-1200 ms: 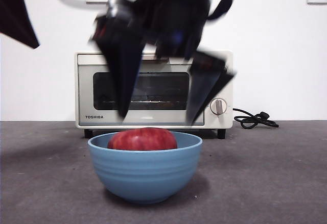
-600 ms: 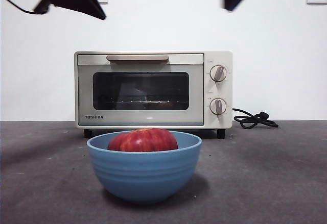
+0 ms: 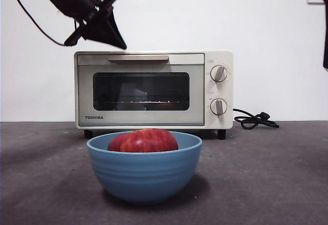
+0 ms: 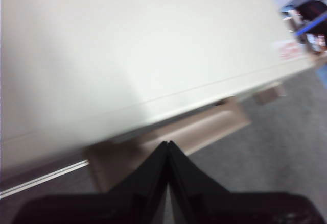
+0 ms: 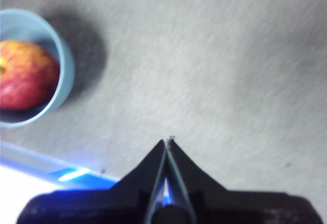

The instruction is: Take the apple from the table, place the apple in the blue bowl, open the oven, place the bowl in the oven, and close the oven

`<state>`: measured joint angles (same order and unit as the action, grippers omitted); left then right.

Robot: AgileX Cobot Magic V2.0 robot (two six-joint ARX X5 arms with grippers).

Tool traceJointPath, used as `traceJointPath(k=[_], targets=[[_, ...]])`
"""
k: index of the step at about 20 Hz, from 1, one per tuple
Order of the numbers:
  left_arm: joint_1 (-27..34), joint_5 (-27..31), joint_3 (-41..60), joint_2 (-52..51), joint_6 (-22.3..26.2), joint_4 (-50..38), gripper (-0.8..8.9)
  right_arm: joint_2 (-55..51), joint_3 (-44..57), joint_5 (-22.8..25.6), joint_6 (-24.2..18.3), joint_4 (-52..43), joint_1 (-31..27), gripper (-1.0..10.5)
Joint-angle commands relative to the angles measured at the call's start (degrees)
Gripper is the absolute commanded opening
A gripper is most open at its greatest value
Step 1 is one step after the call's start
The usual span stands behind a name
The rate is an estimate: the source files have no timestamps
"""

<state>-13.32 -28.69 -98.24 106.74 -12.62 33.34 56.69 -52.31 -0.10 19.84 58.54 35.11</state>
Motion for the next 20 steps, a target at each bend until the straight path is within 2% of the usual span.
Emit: traceJointPath(k=[1,3,7,8,11,16,20], targets=[[-0.39,0.20,-0.02,2.23,-0.48,1.07,-0.05,-1.11,0.55,-1.27,1.33,-0.28,-0.11,-0.1],[-0.66,0.20,-0.02,2.99,-0.20,2.97,-0.05,-1.86,0.52,-2.08,2.40,-0.55,-0.11,-0.1],[-2.27,0.44,-0.02,2.86,3.83,7.17,-0.05,-2.23,0.52,-2.08,2.86,-1.68,-0.13,0.0],[-2.82,1.95,-0.02,2.89,5.62,9.29,-0.05,-2.23,0.52,-2.10,3.30,-2.01,-0.13,0.0],[-5.03,13.03,0.00,2.89,9.42,14.32,-0.06,-2.23,0.50,-4.31,4.70,-3.04,-0.13,0.0],[-6.25,13.84,0.44,2.78,9.86,16.85,-0.06,-3.30,0.50,-4.44,5.57,-4.92,-0.13,0.0],[-7.80,17.00,6.82,-0.35,9.62,12.41,-0.06,-4.59,0.50,-4.39,5.55,-4.94,-0.22,0.0]])
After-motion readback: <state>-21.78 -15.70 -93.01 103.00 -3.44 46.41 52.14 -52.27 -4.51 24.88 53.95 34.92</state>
